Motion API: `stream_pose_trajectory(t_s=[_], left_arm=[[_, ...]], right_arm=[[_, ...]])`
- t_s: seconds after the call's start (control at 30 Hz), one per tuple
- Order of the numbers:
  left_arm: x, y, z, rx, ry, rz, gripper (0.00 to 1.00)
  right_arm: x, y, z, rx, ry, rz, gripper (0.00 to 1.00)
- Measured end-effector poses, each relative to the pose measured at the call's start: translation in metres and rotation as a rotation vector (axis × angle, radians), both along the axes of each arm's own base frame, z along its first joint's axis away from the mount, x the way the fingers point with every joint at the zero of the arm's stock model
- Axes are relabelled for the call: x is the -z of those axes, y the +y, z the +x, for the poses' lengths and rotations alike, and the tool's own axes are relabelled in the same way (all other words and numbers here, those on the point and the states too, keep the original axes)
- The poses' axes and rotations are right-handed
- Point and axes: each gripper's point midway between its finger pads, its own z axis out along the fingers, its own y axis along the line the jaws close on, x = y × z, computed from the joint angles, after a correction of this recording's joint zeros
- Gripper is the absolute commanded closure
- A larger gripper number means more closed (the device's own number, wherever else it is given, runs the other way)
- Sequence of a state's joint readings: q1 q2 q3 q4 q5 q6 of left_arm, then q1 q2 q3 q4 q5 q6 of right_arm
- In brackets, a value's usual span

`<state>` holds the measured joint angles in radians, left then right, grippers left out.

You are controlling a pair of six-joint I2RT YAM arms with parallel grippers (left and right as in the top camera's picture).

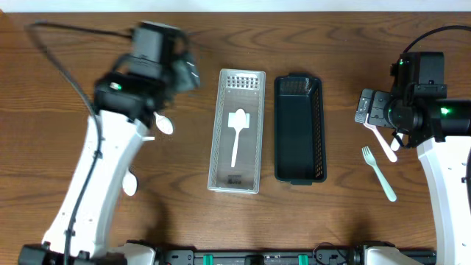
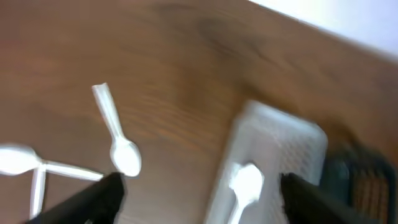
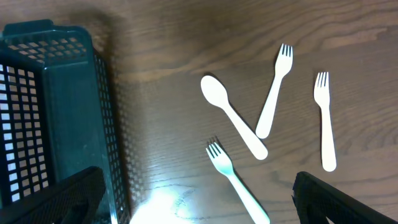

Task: Pack container
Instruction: 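Reach the left gripper to another white spoon and grasp it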

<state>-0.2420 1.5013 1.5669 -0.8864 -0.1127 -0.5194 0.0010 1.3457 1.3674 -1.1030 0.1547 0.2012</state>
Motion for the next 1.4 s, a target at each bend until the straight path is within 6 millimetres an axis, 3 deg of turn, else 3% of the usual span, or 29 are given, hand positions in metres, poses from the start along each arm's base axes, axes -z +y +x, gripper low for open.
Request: stream_pose_trajectory(t_s=[0.13,0.3,0.6,0.77,1.03,1.4], left_arm=[[0.028,0.057,0.014,-0.282,0.059,-0.072,0.09],[0.072,0.086,0.025,-0.431,0.160,-0.094,0.09],[0.169,0.086,0.031,-0.473,0.398,-0.072,0.09],[0.205,0.080,0.027,-0.433,0.496,-0.072,0.09],[0.229,0.067,0.024,-0.324,0.578,-0.108,0.09],[0.234,0.081,0.022,-0.328,0.594,-0.136,0.10]], right_arm=[[0.000,0.000,0.000,0.000,0.000,0.000,0.01],[0.000,0.000,0.000,0.000,0.000,0.000,0.01],[0.000,0.000,0.000,0.000,0.000,0.000,0.01],[0.000,0.000,0.000,0.000,0.000,0.000,0.01],[0.000,0.000,0.000,0.000,0.000,0.000,0.01],[0.001,0.000,-0.001,0.000,0.006,0.000,0.01]])
